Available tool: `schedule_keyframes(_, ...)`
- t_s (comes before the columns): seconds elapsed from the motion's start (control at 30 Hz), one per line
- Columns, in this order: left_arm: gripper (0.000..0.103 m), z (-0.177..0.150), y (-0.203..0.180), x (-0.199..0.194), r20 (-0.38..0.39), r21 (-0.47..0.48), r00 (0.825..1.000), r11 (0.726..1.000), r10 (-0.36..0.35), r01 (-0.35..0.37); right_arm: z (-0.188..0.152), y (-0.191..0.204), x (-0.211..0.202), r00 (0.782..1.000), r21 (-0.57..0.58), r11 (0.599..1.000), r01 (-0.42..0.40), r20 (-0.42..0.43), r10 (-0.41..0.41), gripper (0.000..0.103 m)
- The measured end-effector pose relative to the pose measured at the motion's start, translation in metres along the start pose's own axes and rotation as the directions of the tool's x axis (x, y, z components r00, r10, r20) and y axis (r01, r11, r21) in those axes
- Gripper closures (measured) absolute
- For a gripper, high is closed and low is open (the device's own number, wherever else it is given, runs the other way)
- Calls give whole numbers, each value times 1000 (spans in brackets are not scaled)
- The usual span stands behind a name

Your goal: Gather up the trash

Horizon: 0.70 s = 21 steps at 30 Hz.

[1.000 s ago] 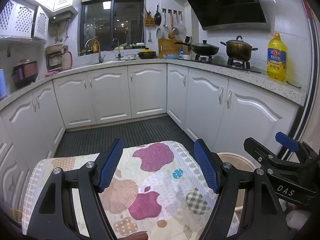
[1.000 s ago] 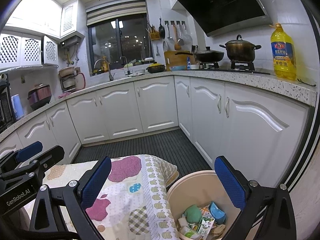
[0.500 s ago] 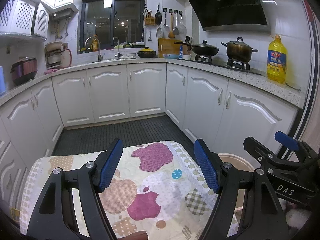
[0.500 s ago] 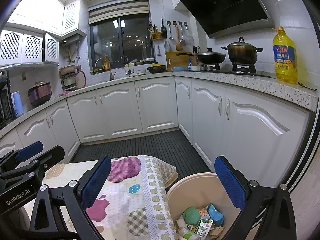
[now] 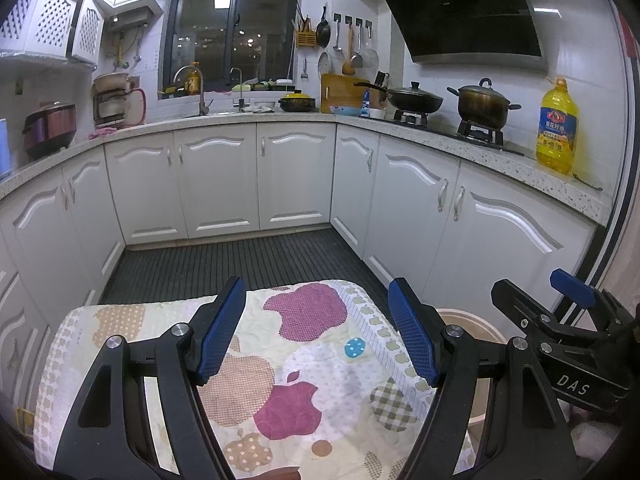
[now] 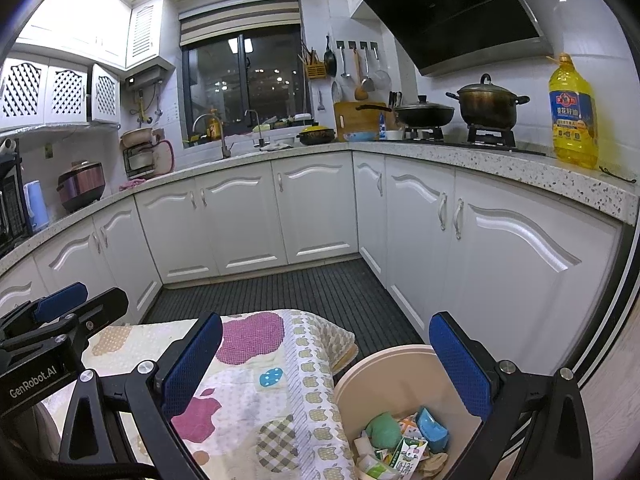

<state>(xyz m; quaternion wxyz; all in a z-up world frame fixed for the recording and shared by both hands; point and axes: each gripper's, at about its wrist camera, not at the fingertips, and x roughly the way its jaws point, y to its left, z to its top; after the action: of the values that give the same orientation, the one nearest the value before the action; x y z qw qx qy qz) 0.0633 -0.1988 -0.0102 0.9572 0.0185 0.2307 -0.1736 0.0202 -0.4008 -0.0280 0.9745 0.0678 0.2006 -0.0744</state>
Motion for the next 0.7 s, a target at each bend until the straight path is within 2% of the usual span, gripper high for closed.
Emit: schedule_keyframes(0.7, 30, -3, 0, 3, -10, 11, 1000, 1000, 2, -2, -4, -3, 4, 1000, 6, 1000, 0, -10, 0, 0)
